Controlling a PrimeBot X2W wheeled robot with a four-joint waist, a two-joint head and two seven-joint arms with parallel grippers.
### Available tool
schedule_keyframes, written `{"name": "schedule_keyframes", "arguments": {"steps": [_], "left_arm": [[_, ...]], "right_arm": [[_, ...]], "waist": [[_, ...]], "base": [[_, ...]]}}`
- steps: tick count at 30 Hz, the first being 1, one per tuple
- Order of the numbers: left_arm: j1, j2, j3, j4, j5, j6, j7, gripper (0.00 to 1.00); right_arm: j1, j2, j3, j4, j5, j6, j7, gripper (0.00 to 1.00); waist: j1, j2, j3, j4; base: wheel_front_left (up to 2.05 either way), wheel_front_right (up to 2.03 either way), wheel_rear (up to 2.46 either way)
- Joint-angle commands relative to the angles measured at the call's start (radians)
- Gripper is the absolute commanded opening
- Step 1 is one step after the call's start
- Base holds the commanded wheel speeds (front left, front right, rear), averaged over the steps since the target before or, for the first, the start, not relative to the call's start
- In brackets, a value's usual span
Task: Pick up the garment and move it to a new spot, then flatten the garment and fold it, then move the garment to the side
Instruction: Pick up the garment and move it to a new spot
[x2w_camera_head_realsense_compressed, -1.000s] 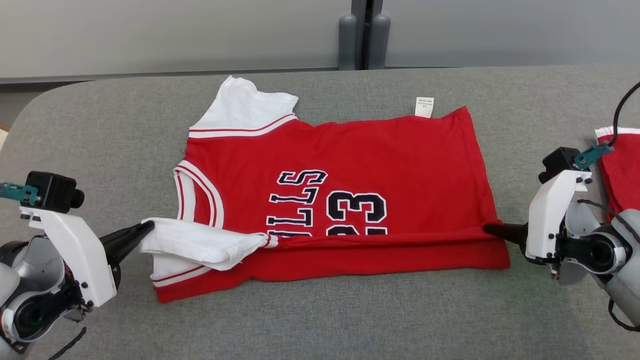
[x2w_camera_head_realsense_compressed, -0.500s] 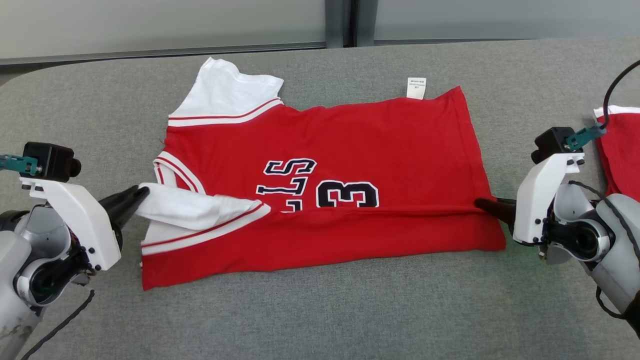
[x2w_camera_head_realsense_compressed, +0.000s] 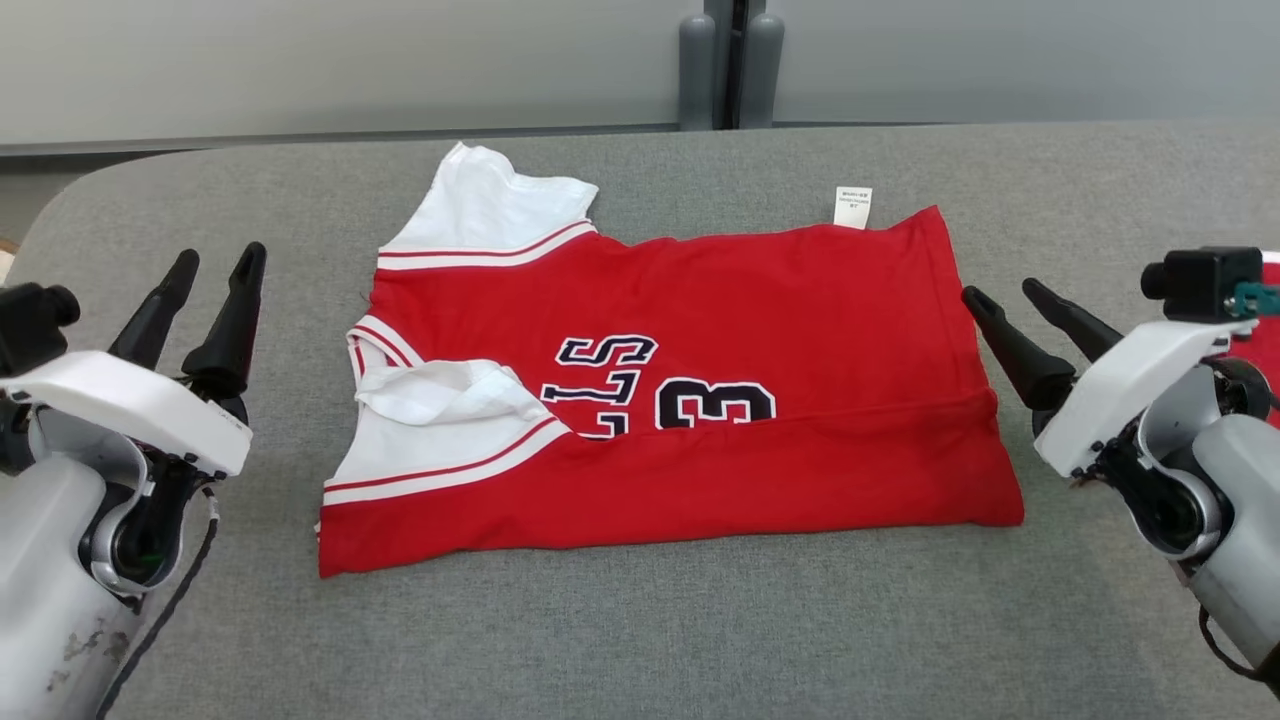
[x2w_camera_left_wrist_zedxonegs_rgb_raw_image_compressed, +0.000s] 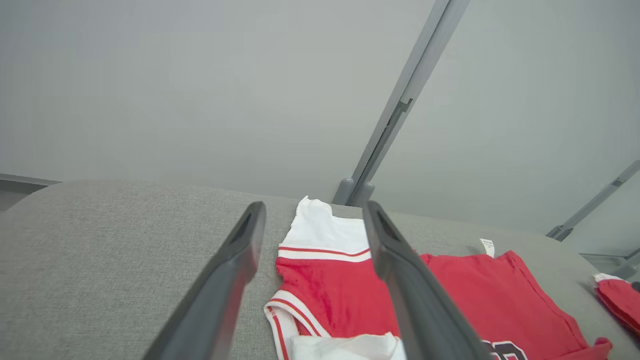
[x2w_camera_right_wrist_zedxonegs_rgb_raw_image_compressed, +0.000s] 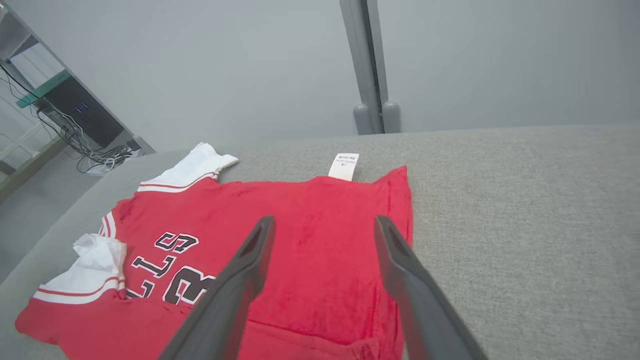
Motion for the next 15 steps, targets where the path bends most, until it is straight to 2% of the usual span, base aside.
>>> {"name": "schedule_keyframes", "arguments": {"steps": [1, 5, 6, 9, 12, 15], "left_arm": [[0.031, -0.018, 0.025, -0.008, -0.005, 0.008, -0.041, 1.00], [0.095, -0.066, 0.104, -0.049, 0.029, 0.021, -0.077, 1.00], [0.110, -0.083, 0.155, -0.068, 0.053, 0.029, -0.079, 1.00], [0.168, -0.132, 0.245, -0.109, 0.125, 0.034, -0.078, 1.00], [0.272, -0.222, 0.378, -0.162, 0.247, 0.016, -0.078, 1.00], [0.359, -0.307, 0.486, -0.192, 0.374, -0.001, -0.078, 1.00]], "right_arm": [[0.030, -0.010, 0.003, -0.016, -0.036, 0.000, -0.088, 1.00], [0.084, -0.008, -0.003, -0.023, -0.094, 0.000, -0.255, 1.00], [0.095, -0.007, -0.011, -0.019, -0.113, 0.000, -0.285, 1.00], [0.124, 0.004, -0.040, -0.006, -0.152, 0.000, -0.324, 1.00], [0.171, 0.033, -0.124, -0.003, -0.248, 0.000, -0.340, 1.00], [0.252, 0.087, -0.276, -0.055, -0.388, 0.000, -0.341, 1.00]], "waist": [[0.0000, 0.0000, -0.025, 0.010], [0.0000, 0.0000, -0.058, 0.021], [0.0000, 0.0000, -0.065, 0.025], [0.0000, 0.0000, -0.079, 0.031], [0.0000, 0.0000, -0.095, 0.035], [0.0000, 0.0000, -0.102, 0.034]], "base": [[0.00, 0.00, 0.00], [0.00, 0.00, 0.00], [0.00, 0.00, 0.00], [0.00, 0.00, 0.00], [0.00, 0.00, 0.00], [0.00, 0.00, 0.00]]}}
